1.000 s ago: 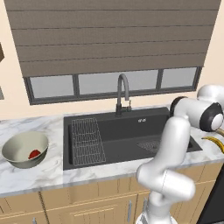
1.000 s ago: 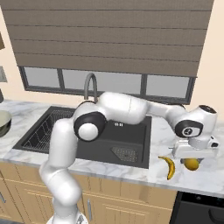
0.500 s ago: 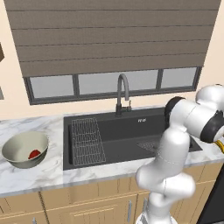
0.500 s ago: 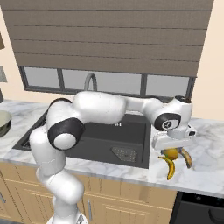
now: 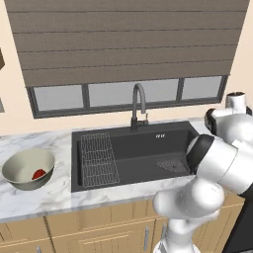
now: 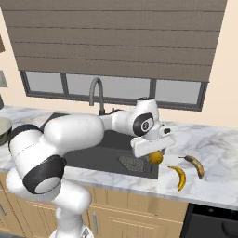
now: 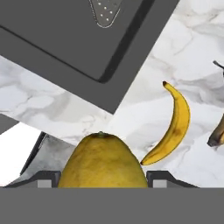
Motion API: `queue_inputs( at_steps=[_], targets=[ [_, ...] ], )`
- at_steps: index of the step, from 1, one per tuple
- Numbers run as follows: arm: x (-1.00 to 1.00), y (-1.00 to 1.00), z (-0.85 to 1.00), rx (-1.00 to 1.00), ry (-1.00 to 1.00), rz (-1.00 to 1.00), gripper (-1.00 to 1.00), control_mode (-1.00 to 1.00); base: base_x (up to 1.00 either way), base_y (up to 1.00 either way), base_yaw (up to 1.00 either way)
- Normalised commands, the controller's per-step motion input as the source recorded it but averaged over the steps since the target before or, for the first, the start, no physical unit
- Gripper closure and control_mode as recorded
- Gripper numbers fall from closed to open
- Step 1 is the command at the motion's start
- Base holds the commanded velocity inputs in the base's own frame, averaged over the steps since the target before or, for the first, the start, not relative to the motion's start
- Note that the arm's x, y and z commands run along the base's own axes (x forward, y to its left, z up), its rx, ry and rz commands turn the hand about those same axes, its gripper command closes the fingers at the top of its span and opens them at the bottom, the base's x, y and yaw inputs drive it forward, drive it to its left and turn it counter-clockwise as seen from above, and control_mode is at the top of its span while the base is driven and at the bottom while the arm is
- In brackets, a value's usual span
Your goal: There is a mixed pile of frozen fruits and vegetables on the counter. Locate all the frozen vegetables and place the items in a bowl on the counter. Take all the frozen fruits and defrost them in a running sink.
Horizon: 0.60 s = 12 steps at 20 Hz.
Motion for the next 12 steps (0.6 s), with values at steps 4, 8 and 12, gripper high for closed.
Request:
queue_inputs(
  at_steps=[4, 8, 12],
  targets=[
    [0.25, 1.0, -0.19, -0.1, 0.04, -0.01, 1.0, -1.0, 0.0, 0.0, 0.0],
    [0.22, 1.0, -0.16, -0.12, 0.05, 0.0, 1.0, -1.0, 0.0, 0.0, 0.0],
    [0.49, 0.82, 0.18, 0.0, 0.23, -0.03, 1.0, -1.0, 0.0, 0.0, 0.0]
  ],
)
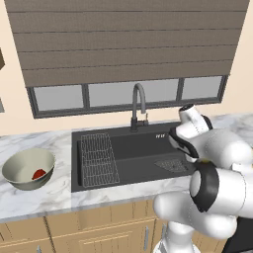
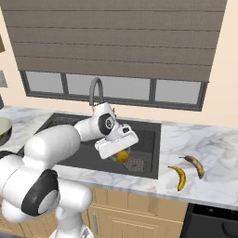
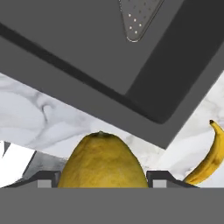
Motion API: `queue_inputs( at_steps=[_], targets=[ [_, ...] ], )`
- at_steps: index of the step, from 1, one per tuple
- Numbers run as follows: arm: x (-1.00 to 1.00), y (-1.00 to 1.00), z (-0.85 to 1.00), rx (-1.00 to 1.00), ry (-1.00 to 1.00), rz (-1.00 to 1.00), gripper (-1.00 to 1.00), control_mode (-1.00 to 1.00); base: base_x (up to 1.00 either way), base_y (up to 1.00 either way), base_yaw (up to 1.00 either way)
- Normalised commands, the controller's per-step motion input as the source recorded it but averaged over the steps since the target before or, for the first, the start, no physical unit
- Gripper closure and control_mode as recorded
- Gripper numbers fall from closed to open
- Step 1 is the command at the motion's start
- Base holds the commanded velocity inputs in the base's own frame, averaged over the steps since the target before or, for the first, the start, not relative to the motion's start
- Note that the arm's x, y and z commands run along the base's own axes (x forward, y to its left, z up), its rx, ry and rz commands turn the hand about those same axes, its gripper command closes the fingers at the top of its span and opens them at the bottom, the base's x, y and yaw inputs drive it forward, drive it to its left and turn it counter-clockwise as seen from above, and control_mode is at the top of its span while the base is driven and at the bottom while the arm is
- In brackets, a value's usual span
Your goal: There is a mixed pile of frozen fruits and vegetables on the counter. Locate all the frozen vegetables and place the items in a bowl on the counter. Take all the frozen fruits and defrost them in a running sink.
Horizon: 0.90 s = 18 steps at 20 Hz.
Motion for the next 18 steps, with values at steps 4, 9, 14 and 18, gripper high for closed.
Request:
queue_inputs(
  at_steps=[4, 9, 14, 18],
  targets=[
    [0.43, 0.81, 0.44, 0.01, 0.3, 0.01, 1.0, -1.0, 0.0, 0.0, 0.0],
    [0.35, 0.75, 0.3, 0.07, 0.27, 0.03, 1.0, -1.0, 0.0, 0.0, 0.0],
    [0.33, 0.8, -0.01, 0.17, 0.18, 0.03, 1.0, -1.0, 0.0, 0.0, 0.0],
    [0.23, 0.78, -0.16, 0.3, 0.1, 0.01, 1.0, -1.0, 0.0, 0.0, 0.0]
  ],
)
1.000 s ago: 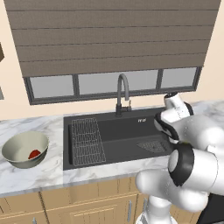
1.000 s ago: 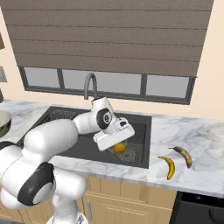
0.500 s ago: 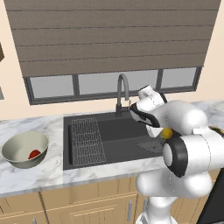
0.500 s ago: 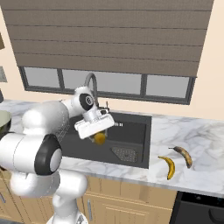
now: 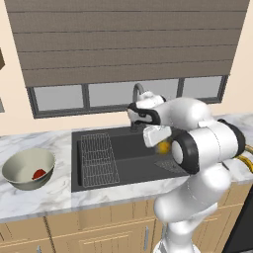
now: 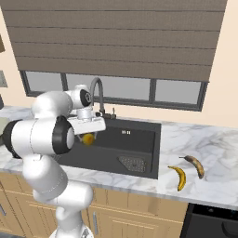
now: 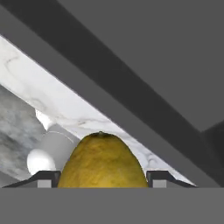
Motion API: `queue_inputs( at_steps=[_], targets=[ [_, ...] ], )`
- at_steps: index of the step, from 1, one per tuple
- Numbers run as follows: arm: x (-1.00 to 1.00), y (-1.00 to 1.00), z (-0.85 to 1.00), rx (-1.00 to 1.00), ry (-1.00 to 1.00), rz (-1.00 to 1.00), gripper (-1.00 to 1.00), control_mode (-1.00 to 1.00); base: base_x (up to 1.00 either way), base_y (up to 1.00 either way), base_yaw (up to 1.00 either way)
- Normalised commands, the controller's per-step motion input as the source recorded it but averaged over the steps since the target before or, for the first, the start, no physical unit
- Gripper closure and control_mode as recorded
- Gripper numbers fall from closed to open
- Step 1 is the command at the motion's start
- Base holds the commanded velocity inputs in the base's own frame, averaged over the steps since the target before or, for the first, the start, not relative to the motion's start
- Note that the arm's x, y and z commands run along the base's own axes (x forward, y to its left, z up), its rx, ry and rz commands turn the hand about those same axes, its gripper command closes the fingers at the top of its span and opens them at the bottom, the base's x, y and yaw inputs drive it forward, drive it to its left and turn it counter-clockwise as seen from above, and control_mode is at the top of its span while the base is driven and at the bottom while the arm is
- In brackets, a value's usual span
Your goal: There is a mixed pile of frozen fruits and vegetables on the counter. Locate all the frozen vegetables and place the items in a bowl on the counter. Take all the frozen fruits and defrost them in a running sink.
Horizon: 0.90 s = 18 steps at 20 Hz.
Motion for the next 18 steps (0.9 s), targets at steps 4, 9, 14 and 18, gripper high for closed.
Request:
queue_inputs(
  at_steps=[4, 9, 14, 18],
  targets=[
    [0.09, 0.73, -0.18, 0.32, 0.02, 0.0, 1.0, -1.0, 0.0, 0.0, 0.0],
    [0.0, 0.8, -0.24, 0.26, -0.01, -0.04, 1.0, -1.0, 0.0, 0.0, 0.0],
    [0.0, 0.93, 0.0, 0.06, -0.05, -0.03, 1.0, -1.0, 0.0, 0.0, 0.0],
    [0.0, 0.89, 0.01, 0.01, -0.23, -0.07, 1.0, -1.0, 0.0, 0.0, 0.0]
  ],
)
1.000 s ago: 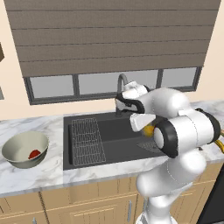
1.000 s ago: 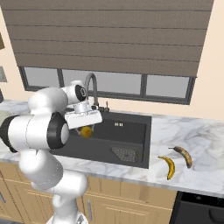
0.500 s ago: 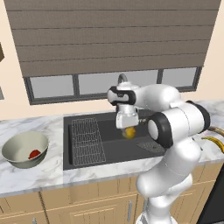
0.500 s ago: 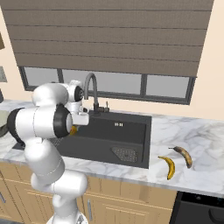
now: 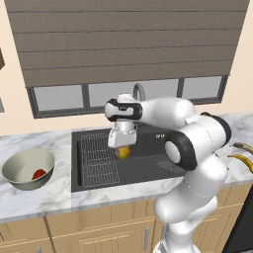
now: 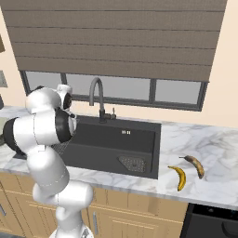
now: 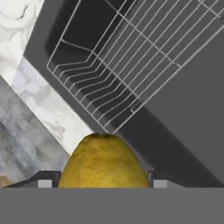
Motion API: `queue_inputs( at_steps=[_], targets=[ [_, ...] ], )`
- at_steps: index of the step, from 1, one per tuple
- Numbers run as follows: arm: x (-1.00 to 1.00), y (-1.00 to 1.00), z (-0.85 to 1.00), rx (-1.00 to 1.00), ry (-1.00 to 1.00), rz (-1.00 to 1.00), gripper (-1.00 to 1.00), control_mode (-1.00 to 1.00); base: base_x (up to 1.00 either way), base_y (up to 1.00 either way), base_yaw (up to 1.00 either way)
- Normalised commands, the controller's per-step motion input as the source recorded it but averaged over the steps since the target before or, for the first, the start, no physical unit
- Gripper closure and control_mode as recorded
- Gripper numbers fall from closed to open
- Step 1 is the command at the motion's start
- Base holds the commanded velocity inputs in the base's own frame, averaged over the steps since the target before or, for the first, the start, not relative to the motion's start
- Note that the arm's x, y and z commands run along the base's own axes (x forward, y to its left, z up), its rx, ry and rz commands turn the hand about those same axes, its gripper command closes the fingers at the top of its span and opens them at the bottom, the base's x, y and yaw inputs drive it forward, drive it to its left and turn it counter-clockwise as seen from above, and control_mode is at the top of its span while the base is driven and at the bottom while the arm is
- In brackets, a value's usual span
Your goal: There is a mixed pile of frozen fruits and vegetables on the counter. Locate all the frozen vegetables and place the items in a bowl on the counter. Take all the frozen fruits and defrost them in a running sink.
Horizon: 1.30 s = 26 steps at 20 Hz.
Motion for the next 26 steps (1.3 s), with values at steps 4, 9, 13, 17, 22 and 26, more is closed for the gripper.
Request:
queue_inputs(
  at_steps=[4, 9, 13, 17, 22, 26],
  targets=[
    [0.0, 0.85, 0.05, 0.0, -0.33, -0.12, 1.0, -1.0, 0.0, 0.0, 0.0],
    [0.01, 0.91, 0.05, 0.0, -0.19, -0.1, 1.0, -1.0, 0.0, 0.0, 0.0],
    [0.05, 0.96, -0.01, 0.01, -0.07, -0.07, 1.0, -1.0, 0.0, 0.0, 0.0],
    [0.08, 0.95, 0.0, 0.05, 0.0, -0.06, 1.0, -1.0, 0.0, 0.0, 0.0],
    [0.09, 0.83, 0.2, 0.03, 0.01, -0.05, 1.0, -1.0, 0.0, 0.0, 0.0],
    [0.05, 0.16, 0.29, 0.08, 0.08, -0.04, 1.0, -1.0, 0.0, 0.0, 0.0]
  ],
)
